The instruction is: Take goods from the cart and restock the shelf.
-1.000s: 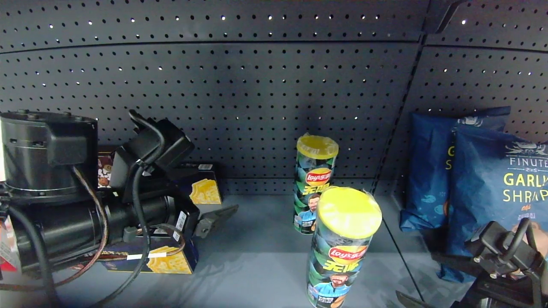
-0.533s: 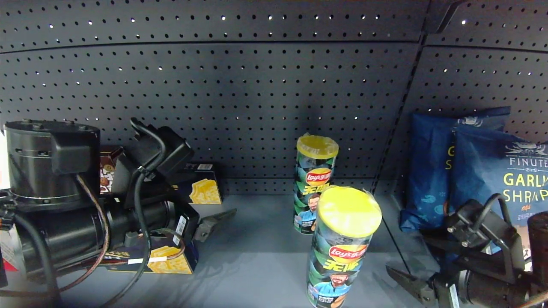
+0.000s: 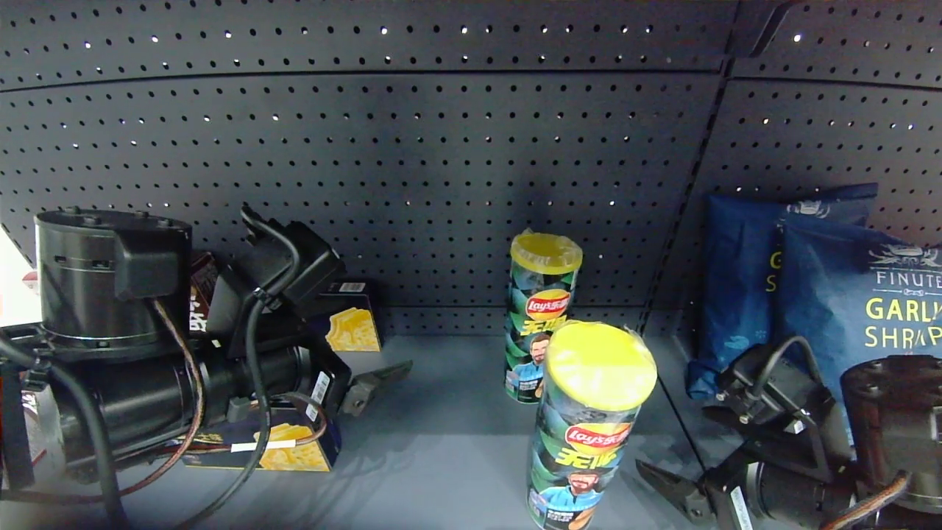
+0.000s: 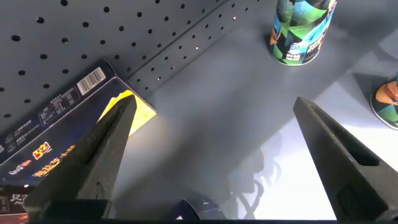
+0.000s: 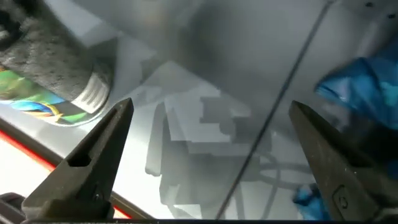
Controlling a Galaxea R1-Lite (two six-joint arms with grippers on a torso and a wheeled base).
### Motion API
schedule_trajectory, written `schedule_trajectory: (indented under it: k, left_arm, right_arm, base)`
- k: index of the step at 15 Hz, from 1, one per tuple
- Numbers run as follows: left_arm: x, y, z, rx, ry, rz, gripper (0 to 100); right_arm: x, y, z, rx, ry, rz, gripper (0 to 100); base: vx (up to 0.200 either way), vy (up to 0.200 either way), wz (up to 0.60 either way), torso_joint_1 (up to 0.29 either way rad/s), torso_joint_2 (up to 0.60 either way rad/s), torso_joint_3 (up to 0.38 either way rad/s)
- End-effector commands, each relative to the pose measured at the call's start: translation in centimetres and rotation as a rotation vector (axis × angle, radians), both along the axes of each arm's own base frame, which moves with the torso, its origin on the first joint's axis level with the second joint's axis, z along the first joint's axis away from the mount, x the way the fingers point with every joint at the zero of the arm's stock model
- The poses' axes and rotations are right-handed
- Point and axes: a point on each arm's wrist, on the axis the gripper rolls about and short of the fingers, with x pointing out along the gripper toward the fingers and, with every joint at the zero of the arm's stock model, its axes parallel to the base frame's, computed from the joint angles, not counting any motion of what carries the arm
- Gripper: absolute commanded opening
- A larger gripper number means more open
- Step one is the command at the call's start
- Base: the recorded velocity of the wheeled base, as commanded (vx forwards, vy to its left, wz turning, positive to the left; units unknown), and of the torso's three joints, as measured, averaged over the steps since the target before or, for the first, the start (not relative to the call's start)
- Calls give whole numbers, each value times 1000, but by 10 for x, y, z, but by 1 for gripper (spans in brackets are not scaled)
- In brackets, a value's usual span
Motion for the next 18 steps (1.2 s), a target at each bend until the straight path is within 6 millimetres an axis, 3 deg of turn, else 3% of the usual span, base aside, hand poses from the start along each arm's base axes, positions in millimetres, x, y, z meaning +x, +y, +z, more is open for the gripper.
schedule_trajectory:
  k: [1, 8, 18]
  left_arm:
    - [2, -1, -1, 3, 5, -2, 100]
    - [2, -1, -1, 2, 7, -1, 100]
    - [1, -1, -5, 7, 17, -2, 100]
  right_arm:
    - [1, 8, -3, -12, 11, 26, 100]
    - [9, 36, -3, -20, 18, 92, 100]
    - [10, 48, -8, -23, 25, 129, 100]
  base:
    - [0, 0, 0, 0, 0, 0]
    - [0, 0, 0, 0, 0, 0]
    - [0, 0, 0, 0, 0, 0]
